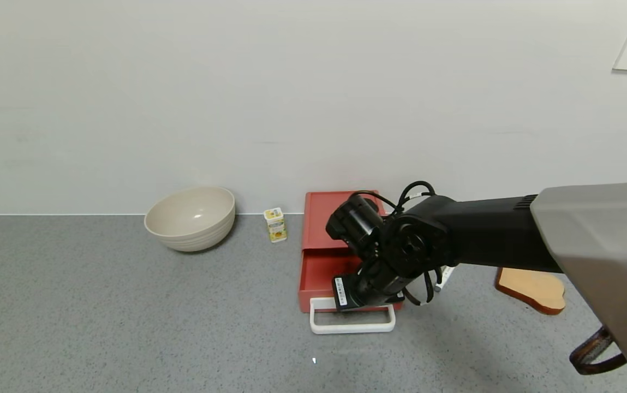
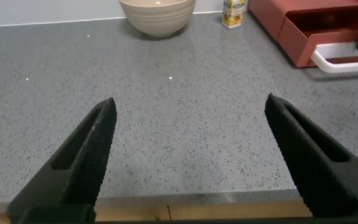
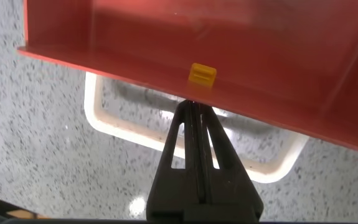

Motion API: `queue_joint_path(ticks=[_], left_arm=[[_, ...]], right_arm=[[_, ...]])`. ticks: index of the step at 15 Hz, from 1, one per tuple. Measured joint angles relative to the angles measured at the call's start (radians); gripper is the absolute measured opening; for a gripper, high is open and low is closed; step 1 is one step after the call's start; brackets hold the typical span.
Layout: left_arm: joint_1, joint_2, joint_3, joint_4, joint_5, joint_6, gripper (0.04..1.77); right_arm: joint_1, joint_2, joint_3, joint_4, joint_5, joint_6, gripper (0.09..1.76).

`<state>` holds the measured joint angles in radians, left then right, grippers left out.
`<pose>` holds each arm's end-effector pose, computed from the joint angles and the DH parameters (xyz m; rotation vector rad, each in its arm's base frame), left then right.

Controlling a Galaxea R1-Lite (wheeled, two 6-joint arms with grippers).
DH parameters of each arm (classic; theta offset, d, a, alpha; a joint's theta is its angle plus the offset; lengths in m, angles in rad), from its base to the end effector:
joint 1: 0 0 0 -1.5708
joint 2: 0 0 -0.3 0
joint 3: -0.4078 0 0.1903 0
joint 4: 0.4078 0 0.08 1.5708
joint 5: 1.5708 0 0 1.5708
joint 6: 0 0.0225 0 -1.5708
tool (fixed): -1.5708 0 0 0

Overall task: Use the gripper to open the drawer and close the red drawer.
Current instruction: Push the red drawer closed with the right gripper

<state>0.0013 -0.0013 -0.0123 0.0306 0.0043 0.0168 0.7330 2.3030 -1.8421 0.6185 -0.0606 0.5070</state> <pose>-0.0239 0.0001 0.0757 0.0168 0.0170 0.0055 0.3271 0.2927 0.1227 0.0230 1.1225 0.3286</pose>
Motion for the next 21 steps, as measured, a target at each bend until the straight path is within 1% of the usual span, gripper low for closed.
queue_joint_path(ticks=[4, 7, 9, 14, 16, 21], left_arm=[[0.000, 0.000, 0.000, 0.000, 0.000, 0.000, 1.72], [0.000, 0.000, 0.000, 0.000, 0.000, 0.000, 1.72], [0.000, 0.000, 0.000, 0.000, 0.000, 0.000, 1.72], [0.000, 0.000, 0.000, 0.000, 0.000, 0.000, 1.72], [0.000, 0.000, 0.000, 0.001, 0.000, 0.000, 1.72], [0.001, 0.000, 0.000, 0.001, 0.000, 0.000, 1.72]], right_arm=[[-0.021, 0.031, -0.052, -0.027, 0.000, -0.022, 0.11], [-0.035, 0.059, -0.102, -0.037, -0.017, -0.045, 0.11], [-0.044, 0.078, -0.122, -0.070, -0.019, -0.068, 0.11], [-0.061, 0.107, -0.129, -0.173, -0.019, -0.108, 0.11], [-0.066, 0.114, -0.129, -0.201, -0.037, -0.124, 0.11], [-0.079, 0.124, -0.129, -0.262, -0.044, -0.156, 0.11]])
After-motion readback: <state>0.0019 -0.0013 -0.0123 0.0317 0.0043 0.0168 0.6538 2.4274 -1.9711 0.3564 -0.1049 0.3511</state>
